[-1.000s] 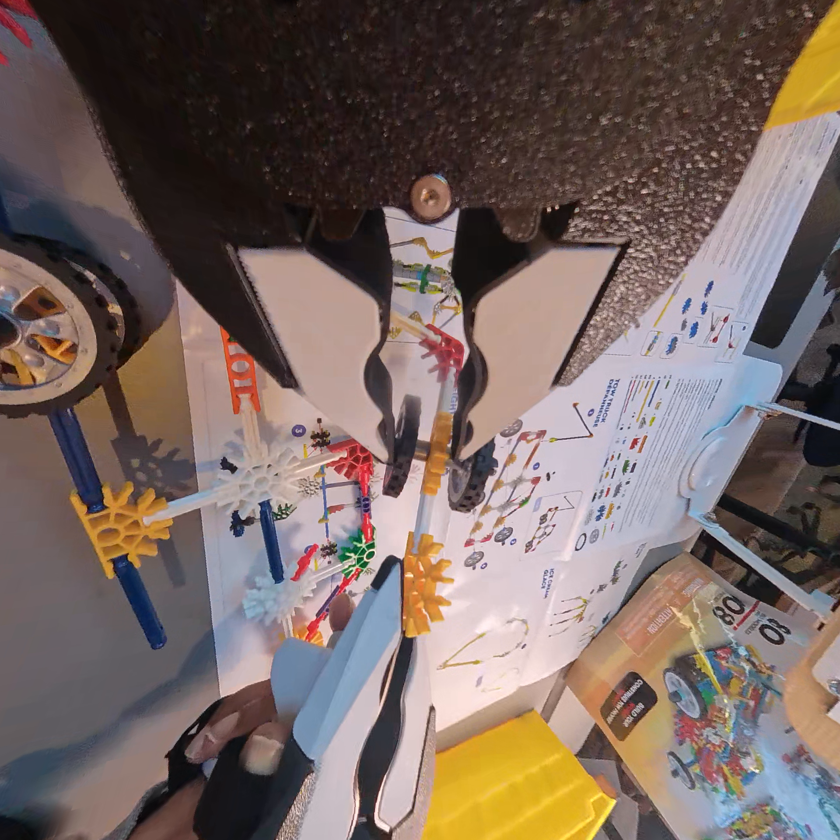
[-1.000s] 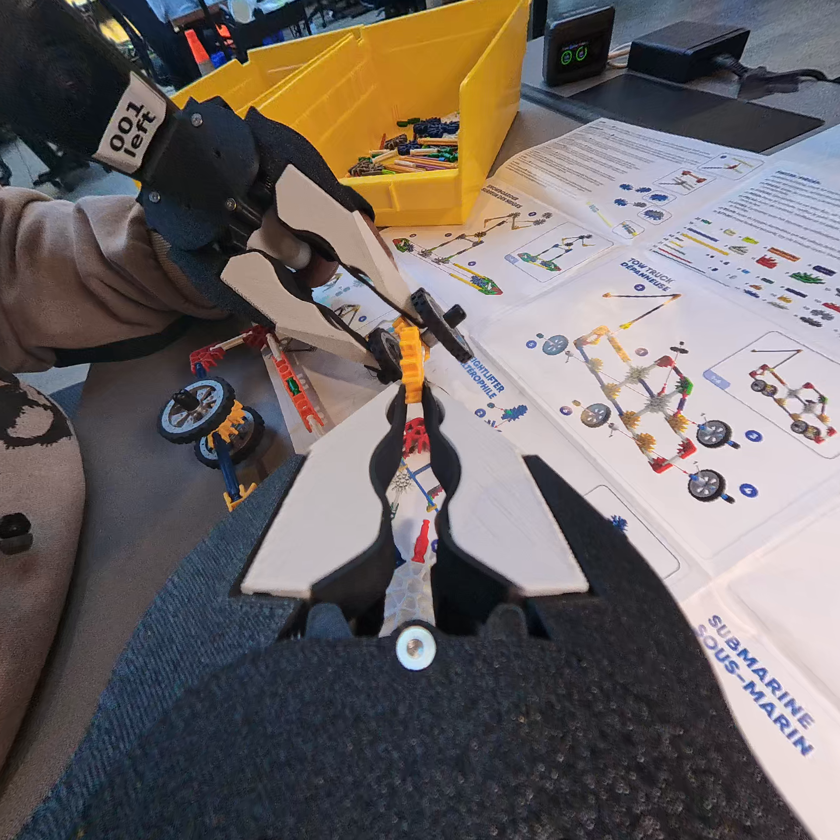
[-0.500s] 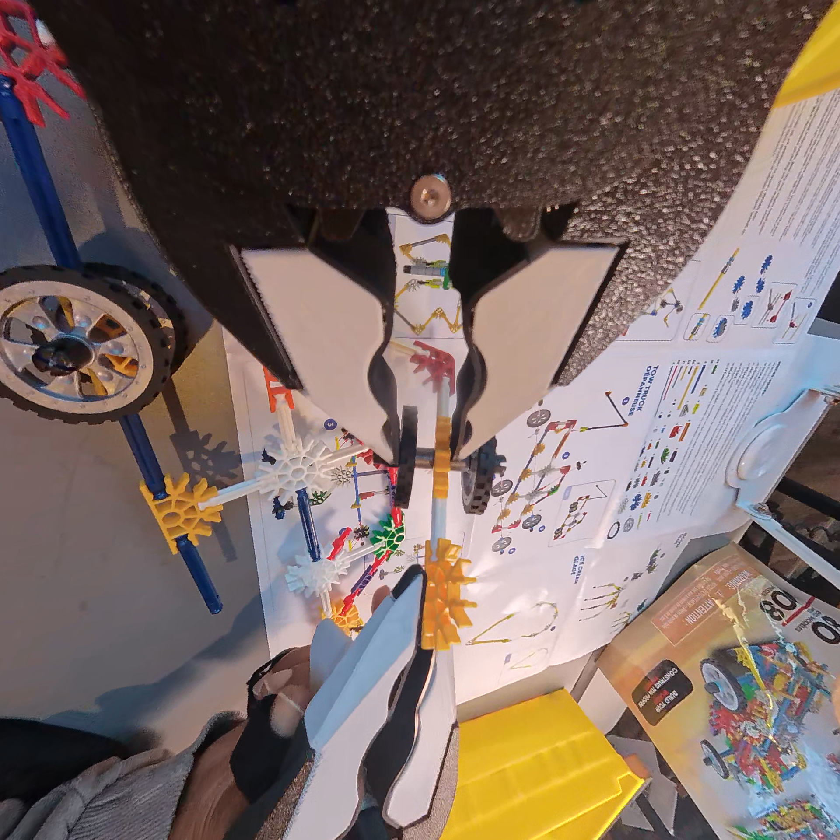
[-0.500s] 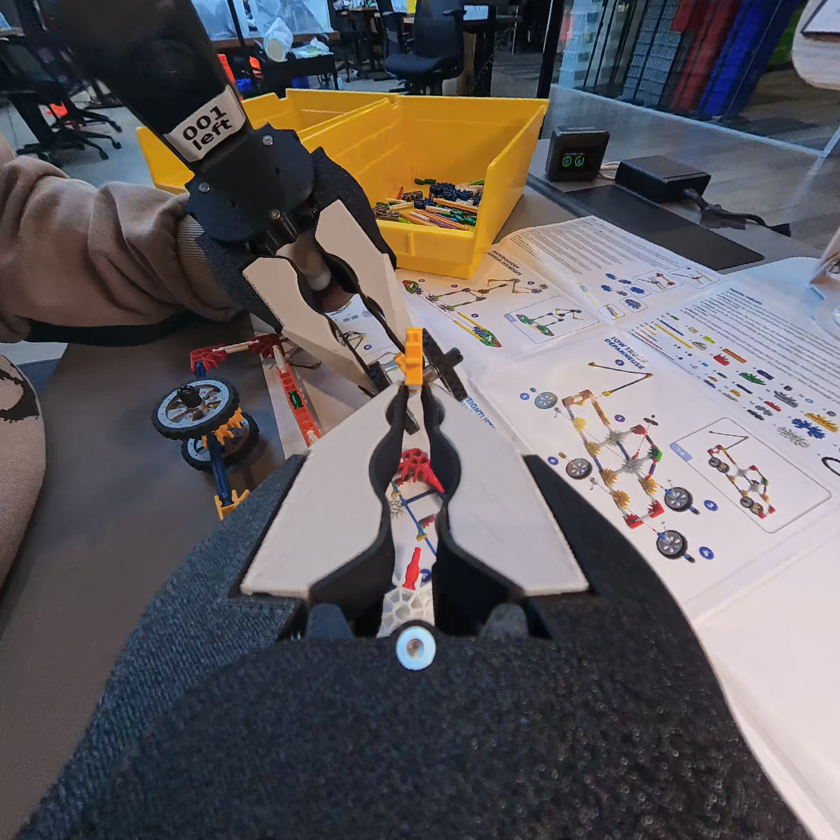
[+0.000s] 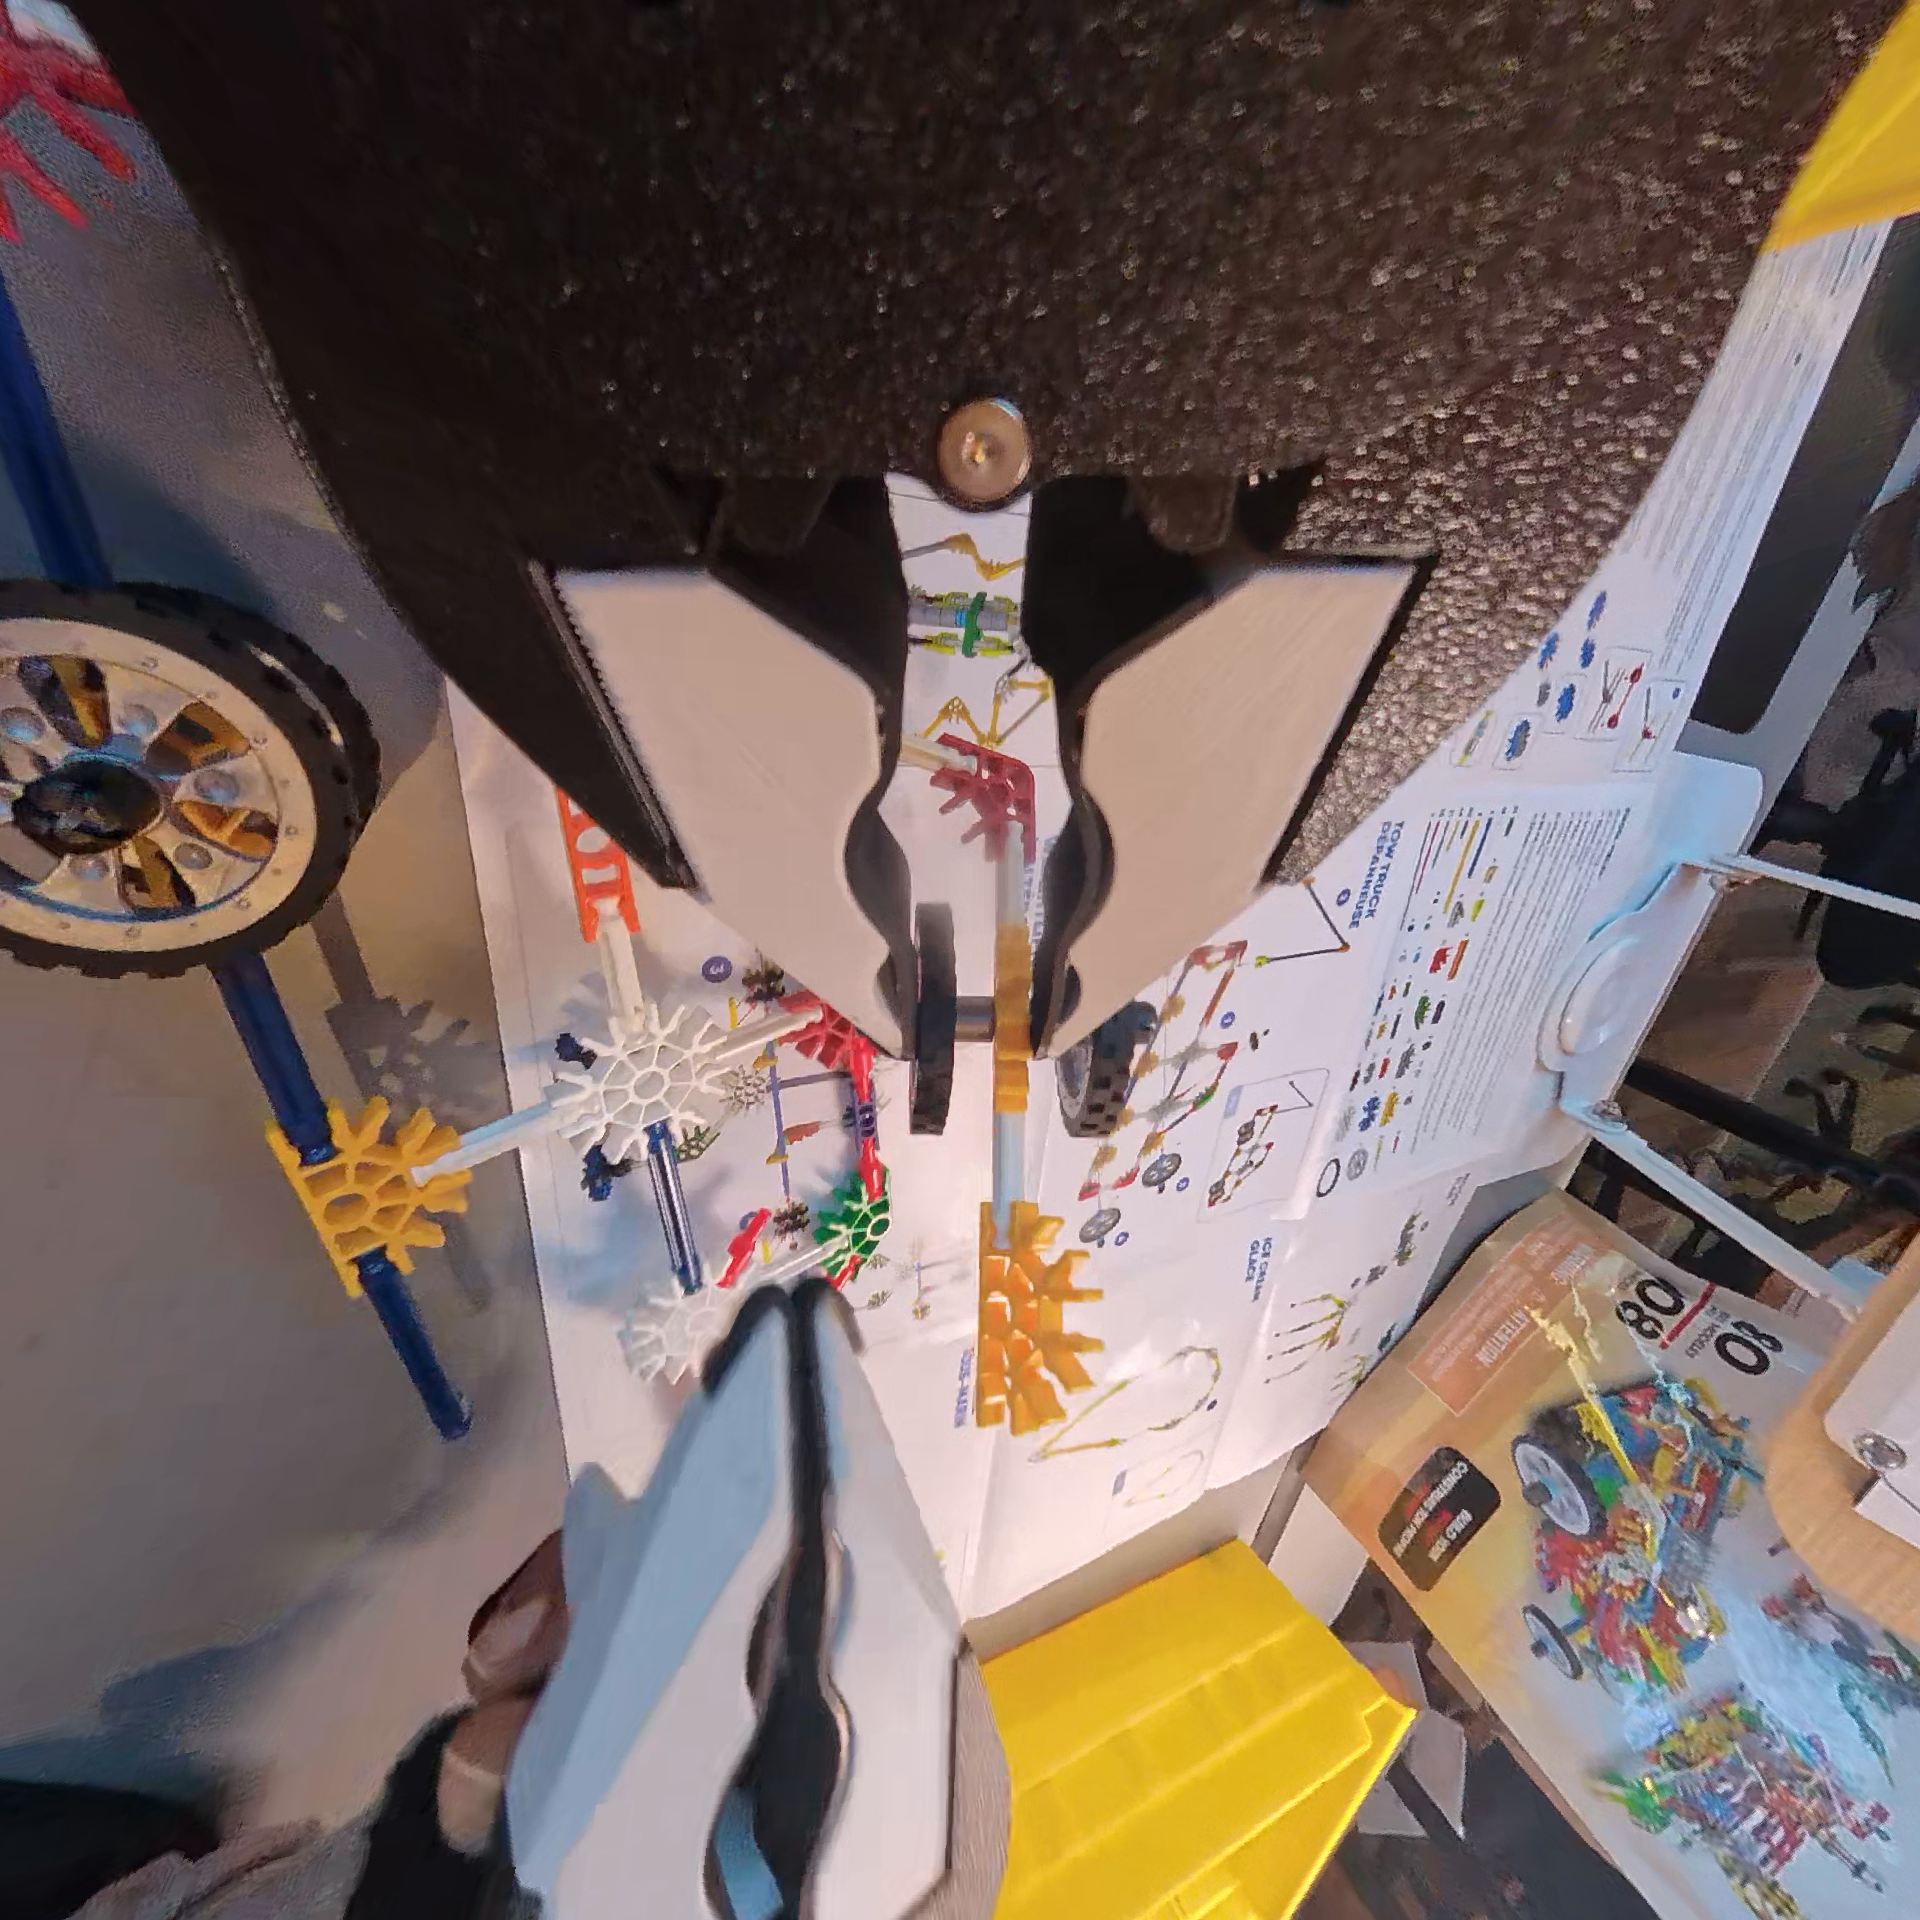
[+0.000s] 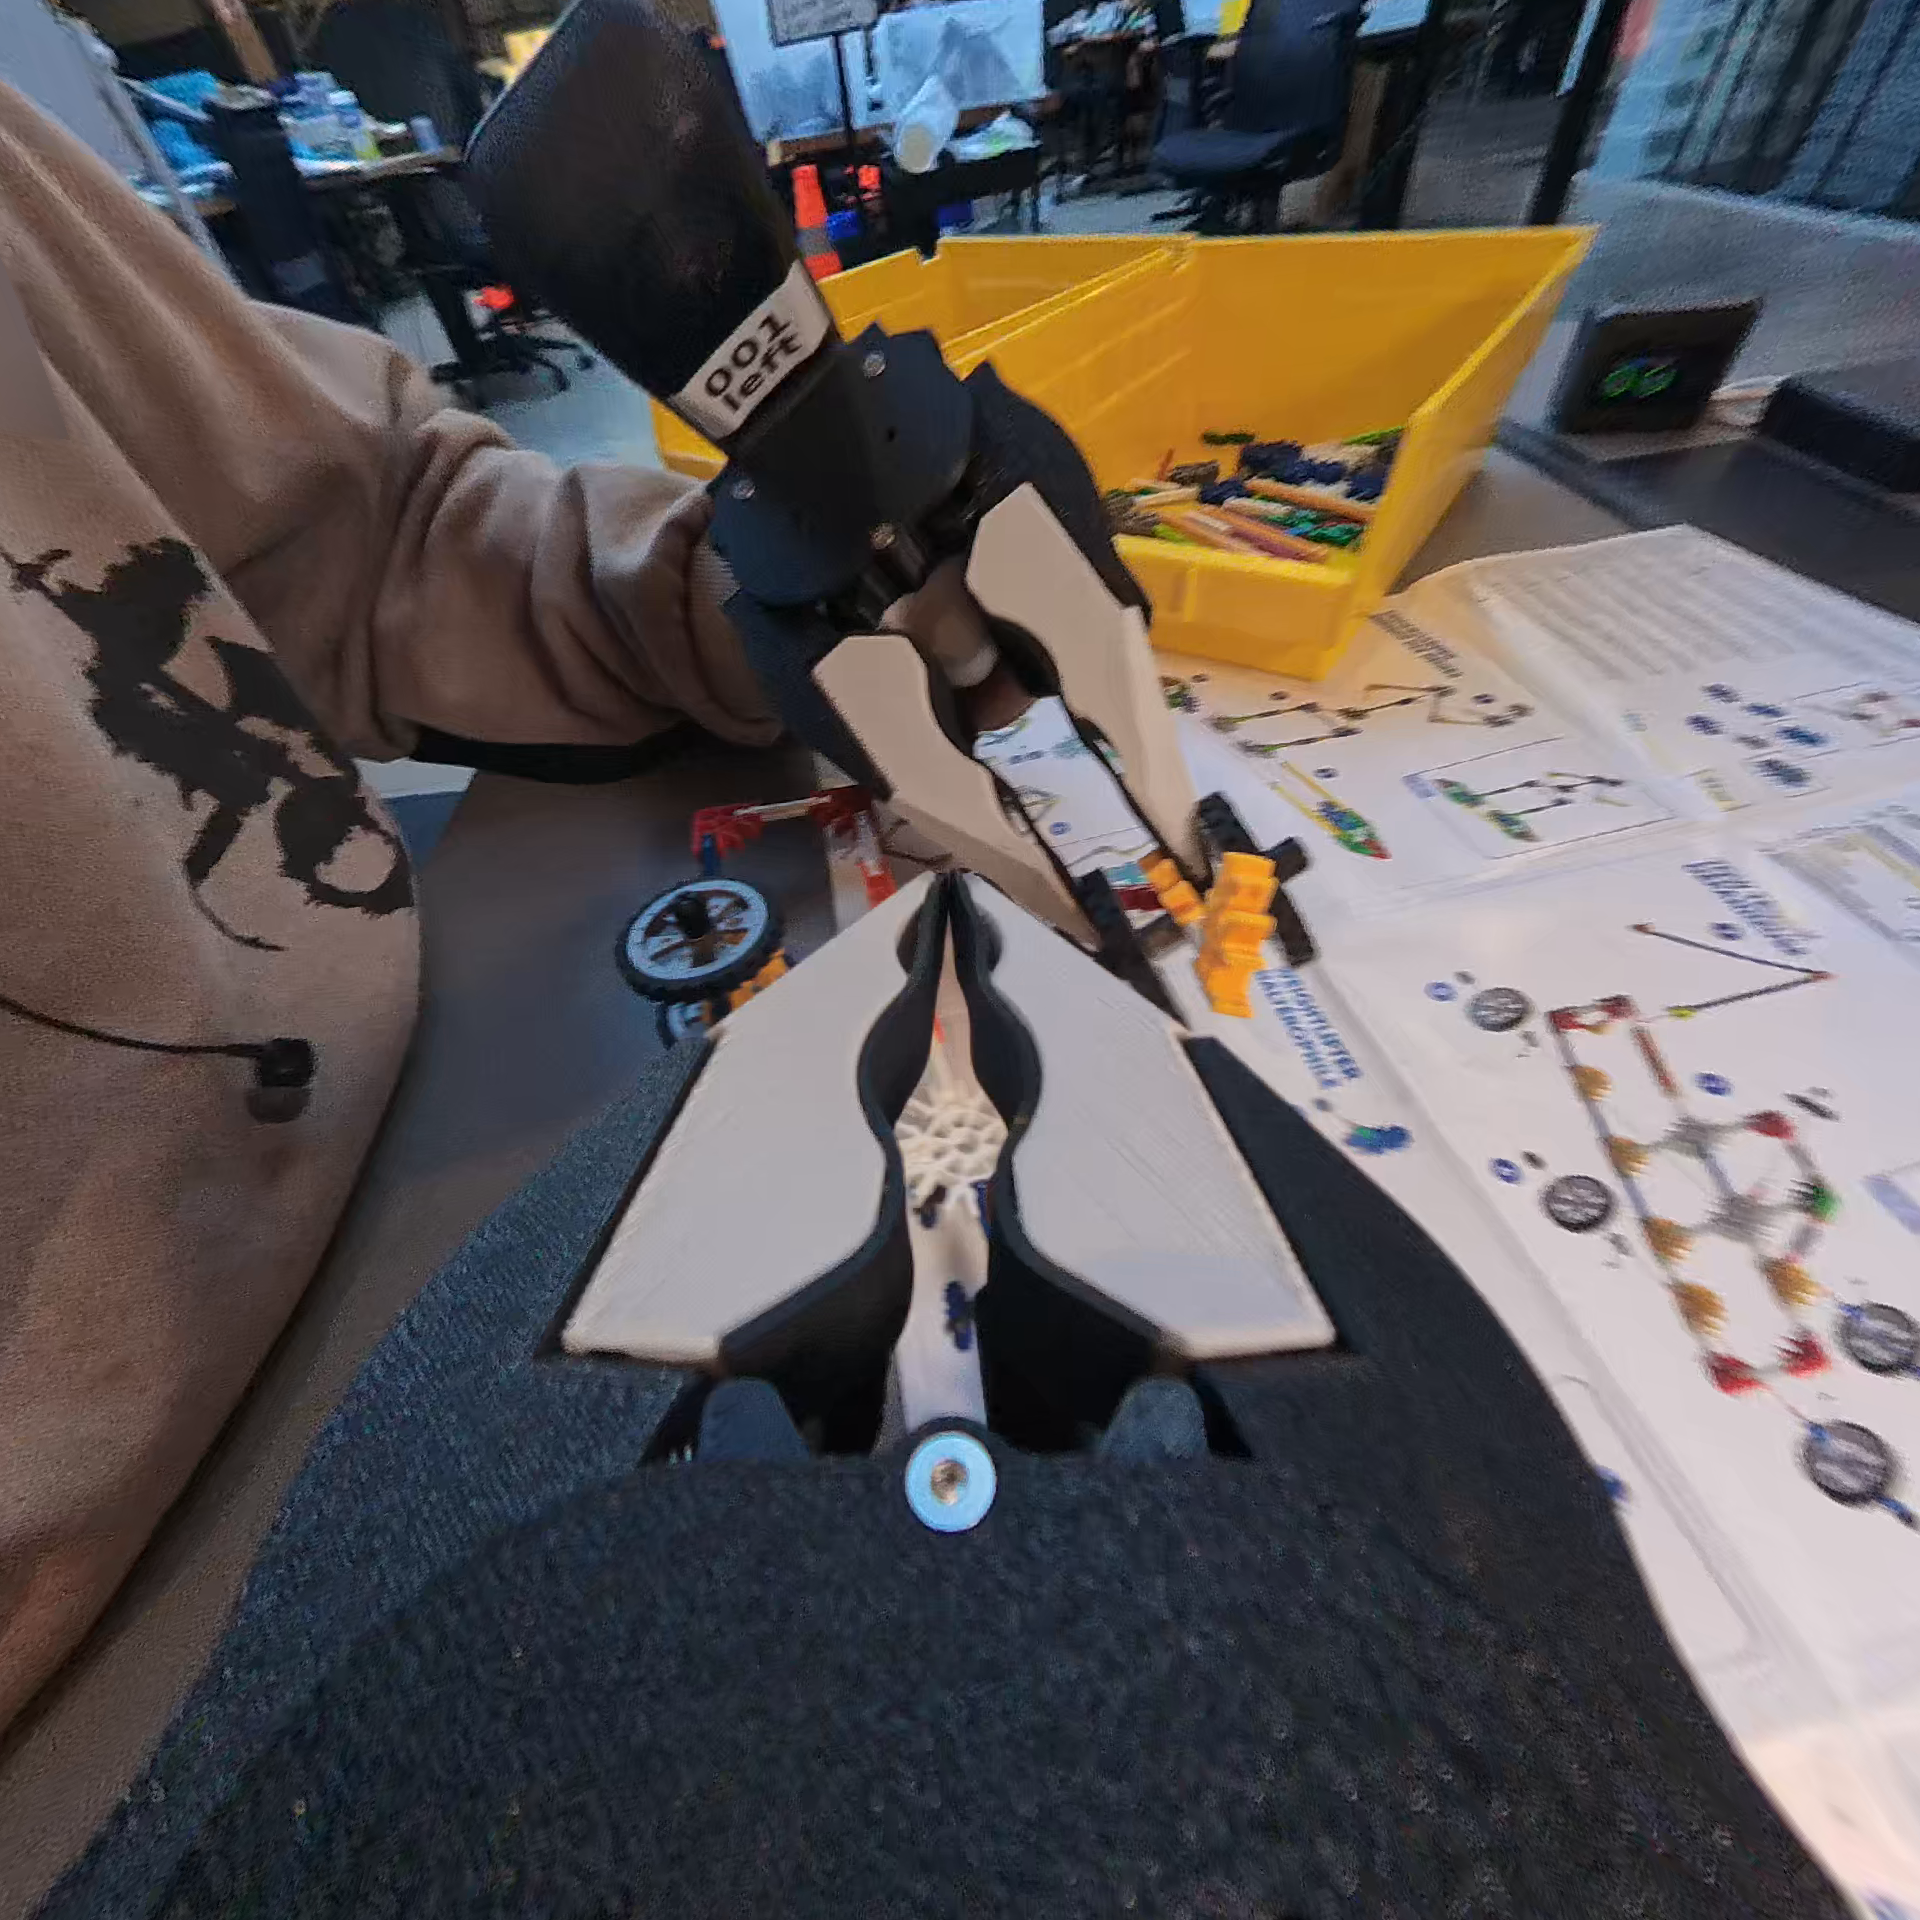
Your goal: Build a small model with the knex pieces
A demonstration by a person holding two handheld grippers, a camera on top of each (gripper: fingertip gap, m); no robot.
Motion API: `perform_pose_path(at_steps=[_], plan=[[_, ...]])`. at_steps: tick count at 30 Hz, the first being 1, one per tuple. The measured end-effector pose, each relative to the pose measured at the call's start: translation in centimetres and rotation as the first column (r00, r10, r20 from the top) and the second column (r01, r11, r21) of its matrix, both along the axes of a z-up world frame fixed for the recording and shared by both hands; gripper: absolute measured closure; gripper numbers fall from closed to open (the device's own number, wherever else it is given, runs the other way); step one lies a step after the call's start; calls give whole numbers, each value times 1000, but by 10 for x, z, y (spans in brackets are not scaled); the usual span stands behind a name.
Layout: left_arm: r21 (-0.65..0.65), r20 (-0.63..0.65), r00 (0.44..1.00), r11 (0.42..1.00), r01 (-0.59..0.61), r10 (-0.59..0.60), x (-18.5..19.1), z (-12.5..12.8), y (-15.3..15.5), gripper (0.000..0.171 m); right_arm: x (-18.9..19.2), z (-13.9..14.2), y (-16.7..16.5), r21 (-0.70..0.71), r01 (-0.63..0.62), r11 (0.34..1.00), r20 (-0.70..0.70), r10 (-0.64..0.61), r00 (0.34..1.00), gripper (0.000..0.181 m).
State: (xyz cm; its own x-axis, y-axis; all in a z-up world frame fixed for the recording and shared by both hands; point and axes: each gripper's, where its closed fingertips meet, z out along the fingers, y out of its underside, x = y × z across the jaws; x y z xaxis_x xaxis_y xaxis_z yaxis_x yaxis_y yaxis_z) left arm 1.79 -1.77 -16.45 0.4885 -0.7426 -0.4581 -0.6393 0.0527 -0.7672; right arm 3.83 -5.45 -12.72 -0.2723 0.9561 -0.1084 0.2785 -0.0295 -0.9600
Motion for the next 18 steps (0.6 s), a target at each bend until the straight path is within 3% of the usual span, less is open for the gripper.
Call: perform_pose_path(at_steps=[3,5,7,9,10,11,15,18], plan=[[-15,8,1000,999,-30,30,-7,-2,4,153,11,19,44,131,210,969,-91,-199,976,176],[-7,13,999,1000,-30,30,-6,-1,5,153,16,28,67,172,328,929,-131,-309,942,153],[5,7,1000,1000,-18,18,-2,-1,4,153,14,19,69,188,335,923,-92,-323,942,133],[19,-4,1000,1000,0,0,4,0,1,153,7,6,55,168,276,947,-50,-271,961,144],[24,-9,1000,1000,7,-6,6,0,-1,153,5,1,51,174,261,950,-37,-258,965,167],[27,-23,1000,1000,6,-5,6,-1,-1,152,3,0,47,184,246,952,-39,-243,969,177],[57,-12,1000,998,26,-25,9,4,-5,153,7,1,40,79,171,982,10,-172,985,178],[127,-11,999,991,51,-50,15,16,-9,153,12,10,39,-140,117,983,-5,-119,993,178]])
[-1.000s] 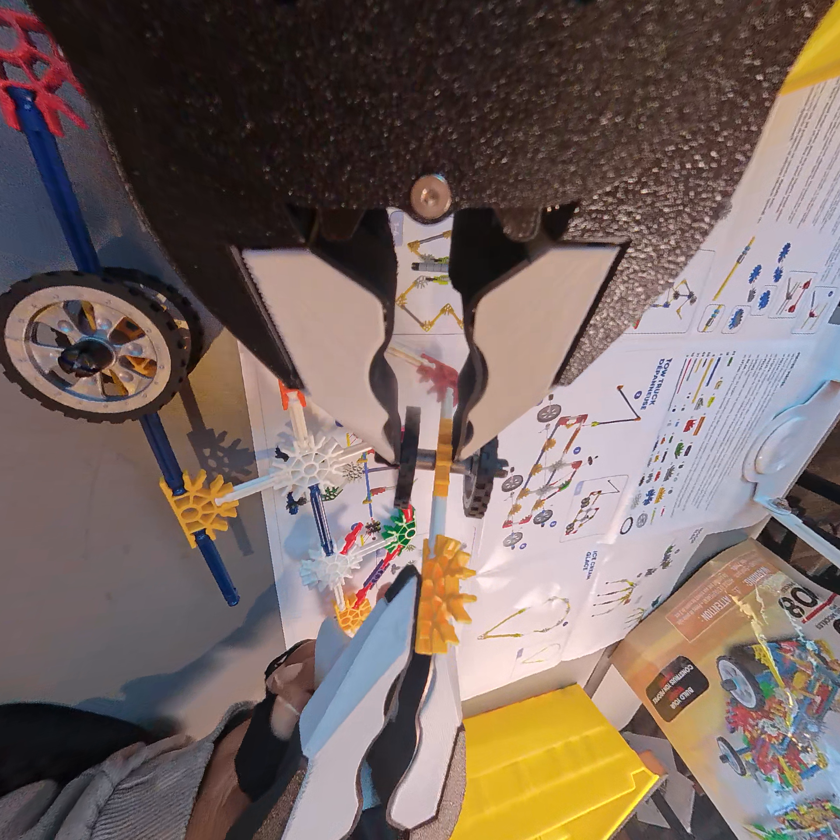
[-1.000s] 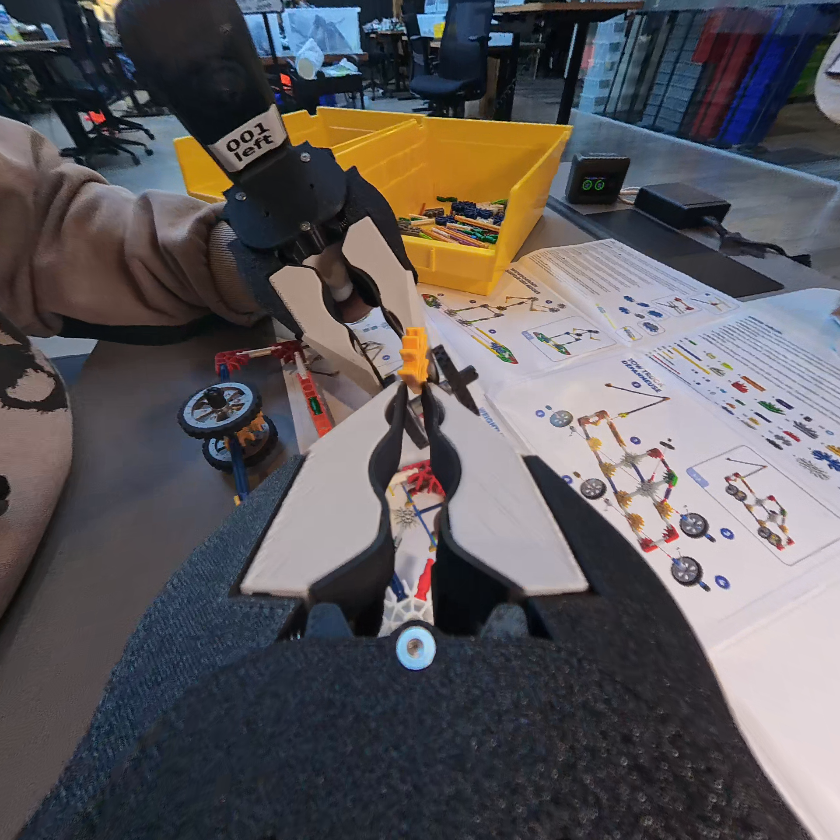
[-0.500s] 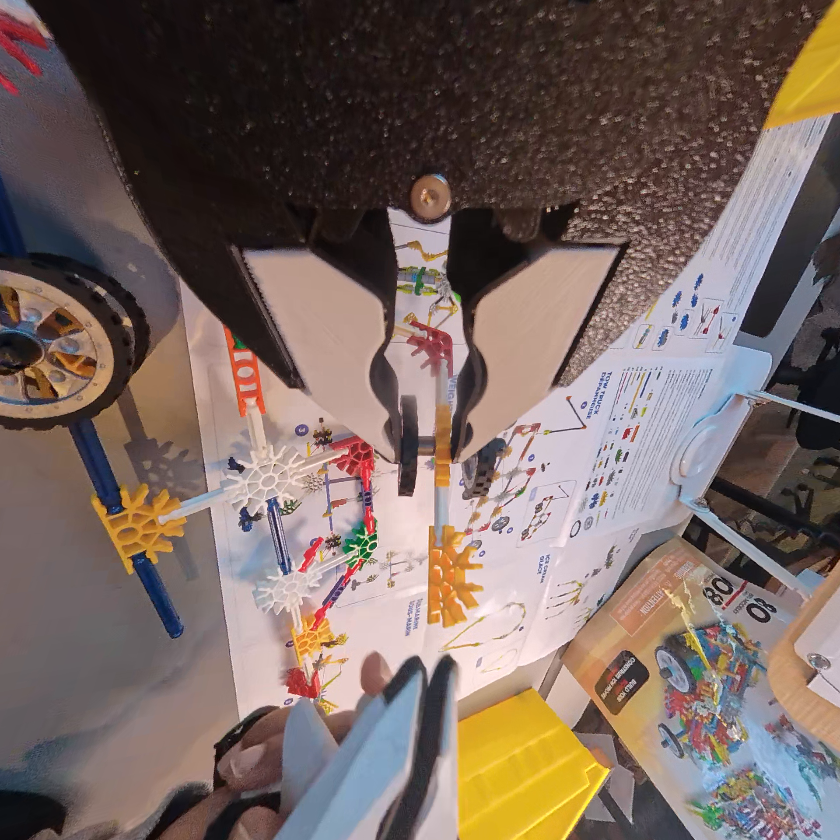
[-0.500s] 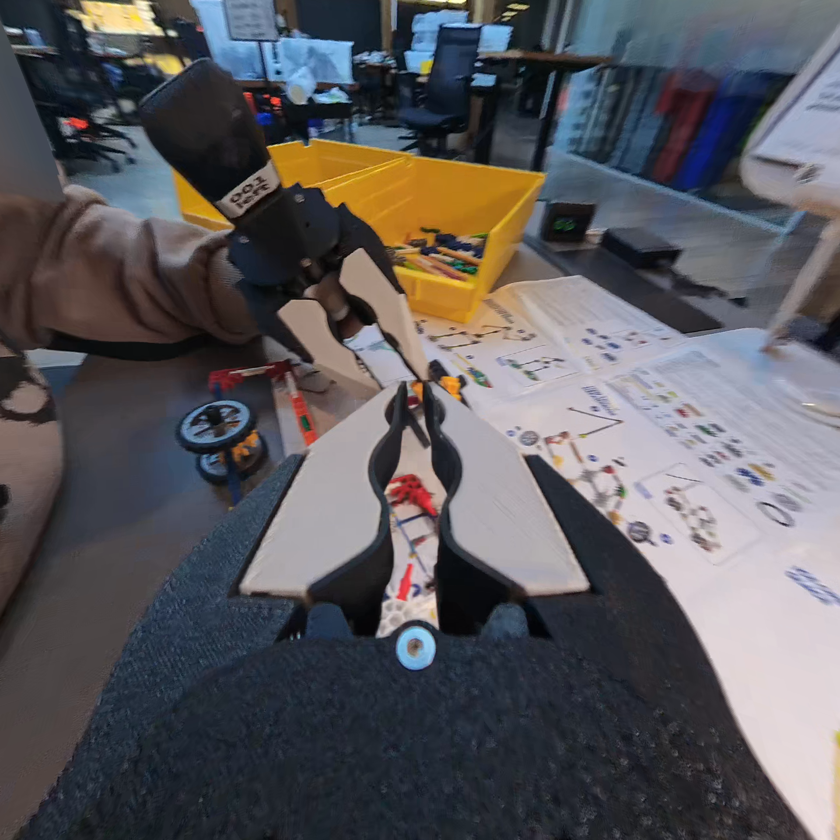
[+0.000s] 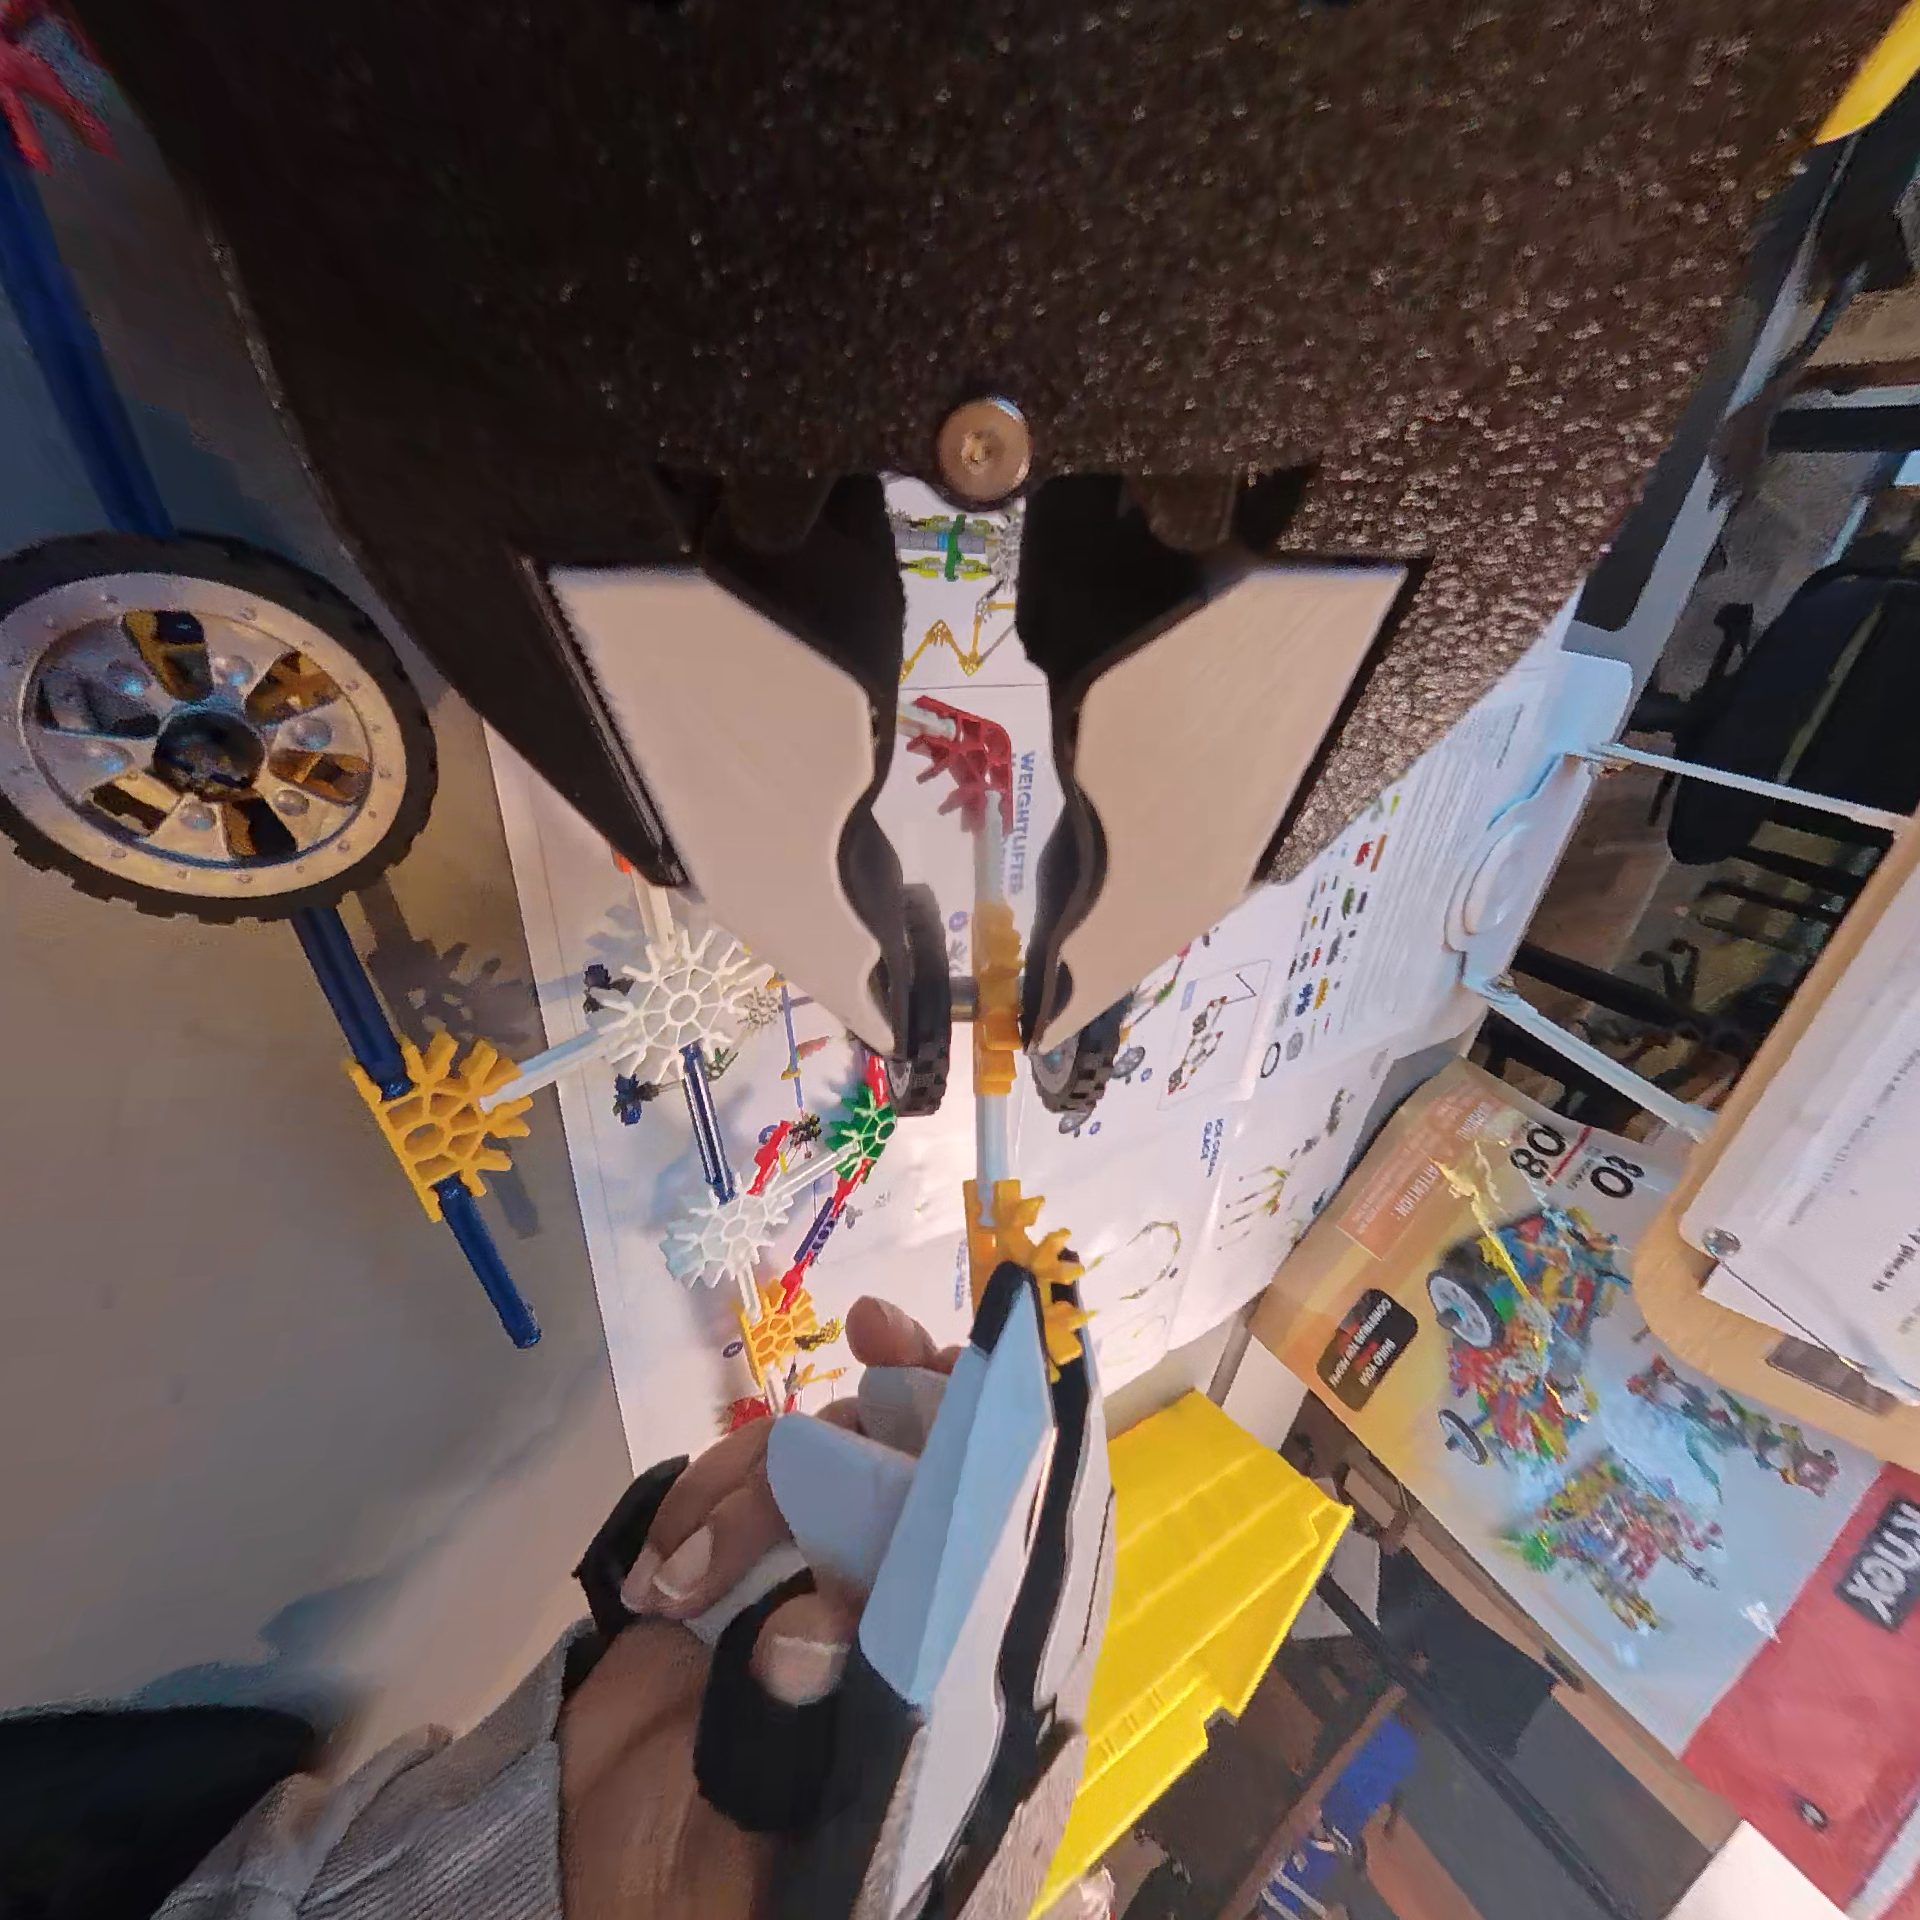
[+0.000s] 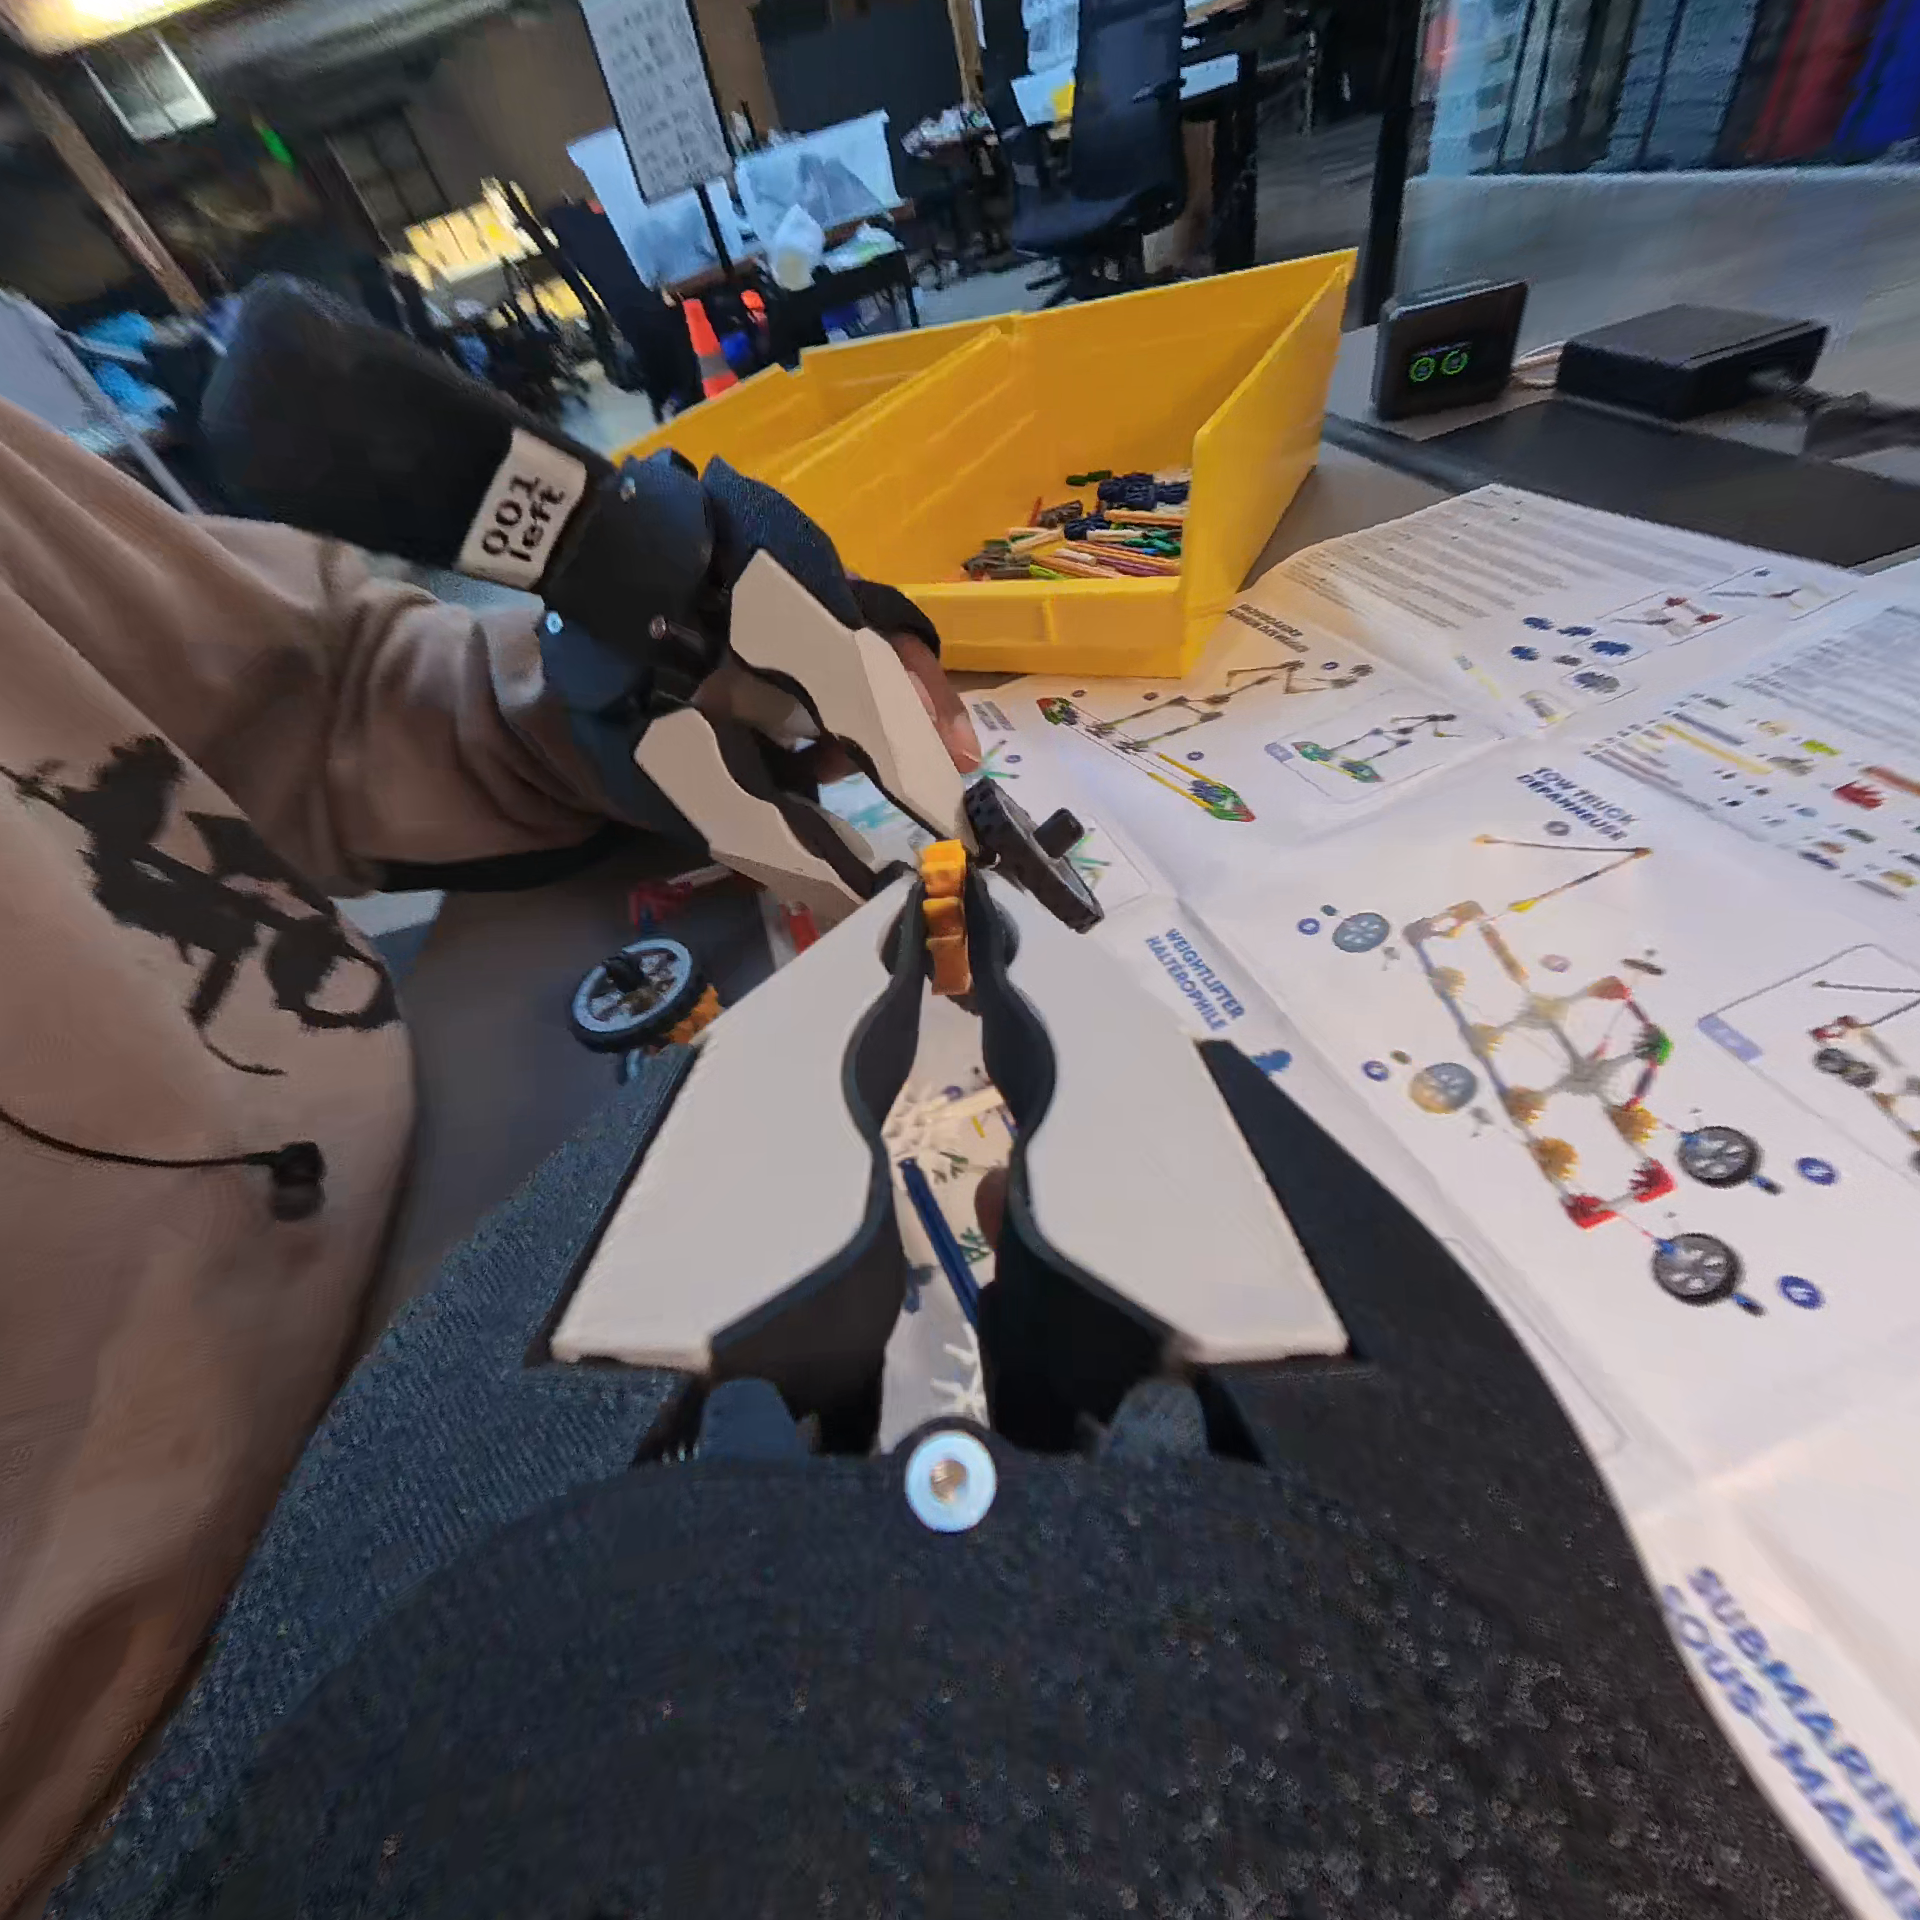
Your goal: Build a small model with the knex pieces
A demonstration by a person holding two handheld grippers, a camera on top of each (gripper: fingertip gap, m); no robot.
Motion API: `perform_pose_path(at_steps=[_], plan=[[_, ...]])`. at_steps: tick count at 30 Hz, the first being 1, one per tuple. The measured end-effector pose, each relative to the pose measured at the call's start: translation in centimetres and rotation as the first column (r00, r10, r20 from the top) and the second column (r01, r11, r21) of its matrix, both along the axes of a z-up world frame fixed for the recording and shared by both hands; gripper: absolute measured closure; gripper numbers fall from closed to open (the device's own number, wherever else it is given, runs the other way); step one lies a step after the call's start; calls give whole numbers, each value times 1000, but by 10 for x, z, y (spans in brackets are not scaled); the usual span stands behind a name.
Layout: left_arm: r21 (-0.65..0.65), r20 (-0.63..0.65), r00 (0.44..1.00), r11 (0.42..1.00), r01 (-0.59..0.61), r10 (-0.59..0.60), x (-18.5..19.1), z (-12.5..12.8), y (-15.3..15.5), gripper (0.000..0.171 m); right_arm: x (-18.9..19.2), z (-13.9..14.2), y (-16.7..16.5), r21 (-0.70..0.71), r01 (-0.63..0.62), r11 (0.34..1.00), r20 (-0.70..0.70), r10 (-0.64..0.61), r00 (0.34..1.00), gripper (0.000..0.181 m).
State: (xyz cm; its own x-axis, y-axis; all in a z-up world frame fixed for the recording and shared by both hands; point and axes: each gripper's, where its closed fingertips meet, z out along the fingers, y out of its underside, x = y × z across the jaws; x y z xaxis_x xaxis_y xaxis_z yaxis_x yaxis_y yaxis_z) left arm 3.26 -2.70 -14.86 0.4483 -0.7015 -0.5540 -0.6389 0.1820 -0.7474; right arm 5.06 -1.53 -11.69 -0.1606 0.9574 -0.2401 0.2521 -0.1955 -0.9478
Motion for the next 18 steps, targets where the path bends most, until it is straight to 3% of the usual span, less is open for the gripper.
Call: perform_pose_path(at_steps=[4,7,18], plan=[[83,-33,999,996,28,-25,5,10,-8,153,3,6,-2,-265,-91,960,-79,72,994,178],[126,-38,998,991,49,-44,8,19,-13,152,6,13,-6,-390,-165,906,-142,118,983,177],[204,-15,995,974,101,-100,15,35,-24,153,12,31,-16,-553,-319,770,-286,184,940,176]])
